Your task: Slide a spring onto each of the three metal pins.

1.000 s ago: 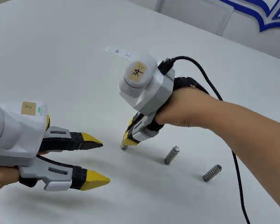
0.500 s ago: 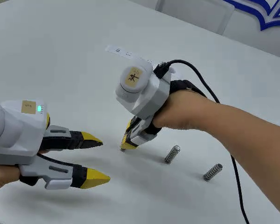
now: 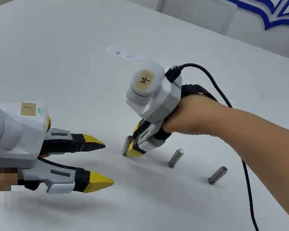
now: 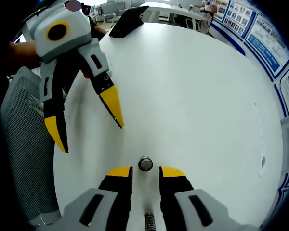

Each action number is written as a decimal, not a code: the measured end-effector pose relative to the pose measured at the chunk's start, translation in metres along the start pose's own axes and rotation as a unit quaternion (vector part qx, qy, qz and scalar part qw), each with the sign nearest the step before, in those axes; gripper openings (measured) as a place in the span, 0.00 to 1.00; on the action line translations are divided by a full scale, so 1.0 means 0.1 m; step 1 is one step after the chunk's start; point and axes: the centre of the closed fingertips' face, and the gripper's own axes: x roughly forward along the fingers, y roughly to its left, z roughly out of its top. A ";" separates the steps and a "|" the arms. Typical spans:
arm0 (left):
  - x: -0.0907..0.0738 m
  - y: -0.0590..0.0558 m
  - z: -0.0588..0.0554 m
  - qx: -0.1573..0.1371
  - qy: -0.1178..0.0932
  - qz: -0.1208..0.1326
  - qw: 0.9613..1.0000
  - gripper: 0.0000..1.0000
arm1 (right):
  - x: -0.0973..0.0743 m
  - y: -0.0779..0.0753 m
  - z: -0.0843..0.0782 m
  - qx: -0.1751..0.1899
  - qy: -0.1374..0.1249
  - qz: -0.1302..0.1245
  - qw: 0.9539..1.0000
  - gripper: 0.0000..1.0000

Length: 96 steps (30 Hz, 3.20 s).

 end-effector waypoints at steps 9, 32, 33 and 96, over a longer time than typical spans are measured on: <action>0.01 0.00 0.04 0.002 0.000 0.001 1.000 0.51 | -0.09 -0.04 -0.11 0.016 -0.016 -0.015 1.000 0.28; 0.01 0.04 0.11 0.005 0.006 0.011 1.000 0.53 | -0.43 -0.13 -0.54 0.078 -0.061 -0.059 0.993 0.38; 0.01 0.04 0.12 0.004 0.006 0.011 1.000 0.54 | -0.46 -0.13 -0.57 0.082 -0.065 -0.063 0.993 0.39; 0.03 -0.02 0.20 0.007 0.012 0.025 1.000 0.65 | -1.09 0.42 -1.76 0.236 -0.258 -0.191 0.917 0.60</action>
